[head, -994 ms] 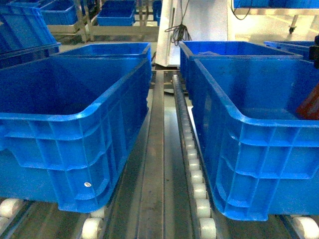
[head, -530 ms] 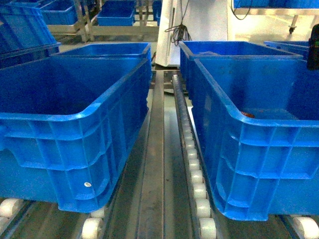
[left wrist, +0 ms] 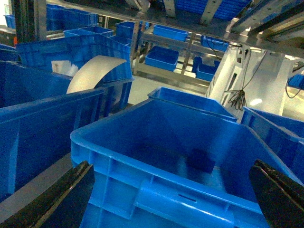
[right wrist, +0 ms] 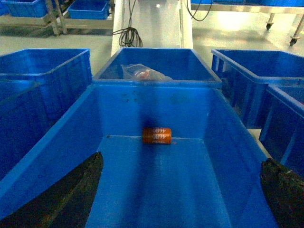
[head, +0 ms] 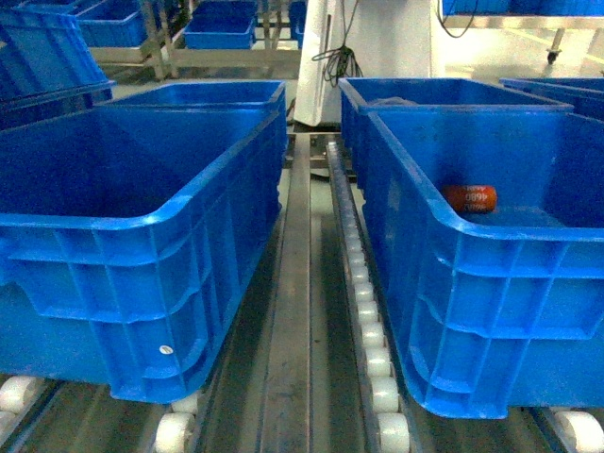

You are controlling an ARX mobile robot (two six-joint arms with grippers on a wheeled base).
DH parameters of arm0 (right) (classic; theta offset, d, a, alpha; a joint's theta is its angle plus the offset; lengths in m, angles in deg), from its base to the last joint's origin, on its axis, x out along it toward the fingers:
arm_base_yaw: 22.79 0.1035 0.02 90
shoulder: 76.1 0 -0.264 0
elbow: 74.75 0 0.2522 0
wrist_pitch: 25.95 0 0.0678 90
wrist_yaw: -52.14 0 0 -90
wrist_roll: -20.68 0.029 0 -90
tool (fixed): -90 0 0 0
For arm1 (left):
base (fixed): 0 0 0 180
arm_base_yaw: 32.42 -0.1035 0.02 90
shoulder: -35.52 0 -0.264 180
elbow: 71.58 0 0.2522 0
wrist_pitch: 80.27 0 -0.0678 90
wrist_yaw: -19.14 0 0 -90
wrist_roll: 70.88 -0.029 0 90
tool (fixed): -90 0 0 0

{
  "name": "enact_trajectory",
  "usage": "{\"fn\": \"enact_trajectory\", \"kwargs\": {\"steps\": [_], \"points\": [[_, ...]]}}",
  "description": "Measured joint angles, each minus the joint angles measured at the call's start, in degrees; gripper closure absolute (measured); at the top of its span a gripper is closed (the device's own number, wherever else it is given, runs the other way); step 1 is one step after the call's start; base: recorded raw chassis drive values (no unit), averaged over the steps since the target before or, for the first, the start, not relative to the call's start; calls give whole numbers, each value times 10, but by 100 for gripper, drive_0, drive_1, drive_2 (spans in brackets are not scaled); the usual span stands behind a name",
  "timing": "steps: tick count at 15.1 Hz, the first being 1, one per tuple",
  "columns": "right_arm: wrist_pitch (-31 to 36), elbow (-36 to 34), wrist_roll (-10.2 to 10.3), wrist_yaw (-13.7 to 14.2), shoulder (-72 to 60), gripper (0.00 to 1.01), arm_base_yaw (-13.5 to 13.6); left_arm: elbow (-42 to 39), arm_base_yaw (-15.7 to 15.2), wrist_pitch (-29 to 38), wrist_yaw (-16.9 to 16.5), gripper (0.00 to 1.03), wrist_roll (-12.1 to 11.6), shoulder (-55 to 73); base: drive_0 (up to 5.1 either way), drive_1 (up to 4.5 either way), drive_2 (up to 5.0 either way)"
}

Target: Sort blue parts and orange caps into right shelf containers

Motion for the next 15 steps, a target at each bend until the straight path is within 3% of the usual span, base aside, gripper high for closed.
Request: {"fn": "enact_trajectory", "kwargs": {"steps": [2, 5, 7, 8, 9, 10, 11, 12, 14, 15], "points": [[-99, -48, 25, -3, 133, 3, -1, 0, 0, 0, 0, 5, 0, 0, 0, 0, 0], [-238, -75, 40, -7, 330, 3, 12, 0, 0, 0, 0, 5, 0, 0, 0, 0, 0], [-271, -83, 42, -6, 382, 3, 16, 0, 0, 0, 0, 5, 0, 0, 0, 0, 0], [-272, -83, 43, -6, 380, 3, 16, 0, -14, -44, -46, 11, -23, -14, 0, 0, 0], [-216, -108, 31, -16, 386, 14, 7, 0, -15, -107, -108, 26, -65, -42, 0, 0, 0], [-203, -140, 23, -16, 408, 27, 7, 0, -4, -136, -115, 38, -87, -71, 0, 0, 0], [-197, -170, 18, -16, 427, 41, 7, 0, 44, -162, -67, 53, -97, -103, 0, 0, 0], [-193, -188, 15, -17, 437, 54, 6, 0, 67, -183, -62, 66, -105, -124, 0, 0, 0], [-190, -221, 12, -17, 471, 82, 7, 0, 60, -218, -53, 93, -105, -158, 0, 0, 0], [-190, -233, 12, -17, 484, 95, 6, 0, 60, -233, -52, 101, -106, -177, 0, 0, 0]]}}
